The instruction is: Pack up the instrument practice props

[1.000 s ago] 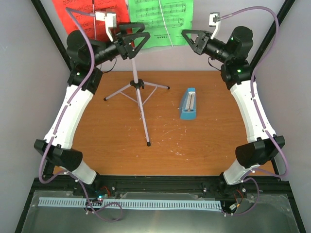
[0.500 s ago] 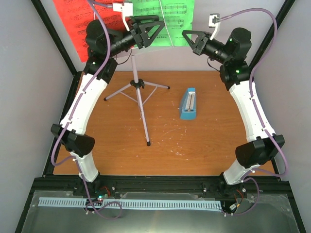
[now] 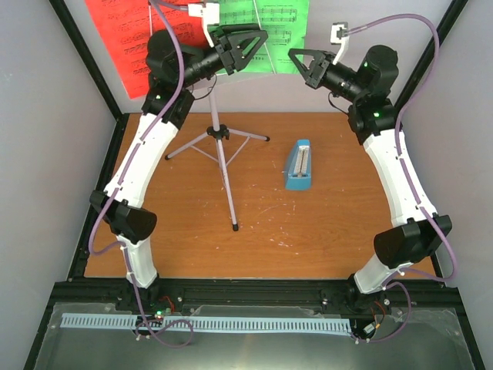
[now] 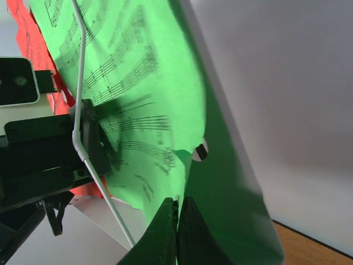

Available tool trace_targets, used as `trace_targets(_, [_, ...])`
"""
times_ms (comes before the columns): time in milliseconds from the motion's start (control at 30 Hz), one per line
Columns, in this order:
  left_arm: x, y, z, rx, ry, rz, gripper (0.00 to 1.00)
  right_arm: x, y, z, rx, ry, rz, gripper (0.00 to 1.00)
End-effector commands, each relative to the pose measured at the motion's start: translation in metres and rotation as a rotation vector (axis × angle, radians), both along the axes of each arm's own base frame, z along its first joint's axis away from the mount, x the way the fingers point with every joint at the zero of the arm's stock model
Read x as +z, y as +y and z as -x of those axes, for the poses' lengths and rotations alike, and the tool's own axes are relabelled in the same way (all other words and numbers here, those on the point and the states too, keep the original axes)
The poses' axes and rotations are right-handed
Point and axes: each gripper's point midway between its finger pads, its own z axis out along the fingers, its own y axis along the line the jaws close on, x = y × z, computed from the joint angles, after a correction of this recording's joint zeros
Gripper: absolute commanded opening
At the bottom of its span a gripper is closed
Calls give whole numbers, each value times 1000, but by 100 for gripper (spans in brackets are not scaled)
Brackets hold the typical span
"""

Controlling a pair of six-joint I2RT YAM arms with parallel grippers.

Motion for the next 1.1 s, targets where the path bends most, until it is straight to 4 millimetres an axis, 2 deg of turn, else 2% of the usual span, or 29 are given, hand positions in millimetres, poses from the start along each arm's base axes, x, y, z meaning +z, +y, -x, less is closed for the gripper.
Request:
trace_targets(0, [3, -4, -3, -2, 19, 19, 58, 11, 10, 19, 44, -38, -9, 3])
trace_targets(100, [5, -6, -2, -10, 9, 25, 52, 12, 9, 21, 43, -44, -10, 3])
trace_targets(367, [5, -11, 3, -44, -17, 26, 21, 13, 6, 22, 20, -53, -8, 3])
trace_targets(600, [4, -11, 3, -40, -24, 23, 1, 14, 3, 23, -2, -59, -6, 3])
trace_targets(767, [4, -11, 5, -39, -41, 12, 0, 20, -6, 23, -64, -76, -36, 3])
trace_targets(933, [5, -9, 9, -30, -53, 6, 0, 44, -40, 22, -245, -137, -142, 3])
trace_targets(967, [6, -8, 10, -32, -59, 5, 0, 48, -53, 20, -282, -152, -161, 3])
trace_targets(1067, [7, -8, 13, -33, -66, 2, 0, 55, -67, 19, -337, -173, -189, 3])
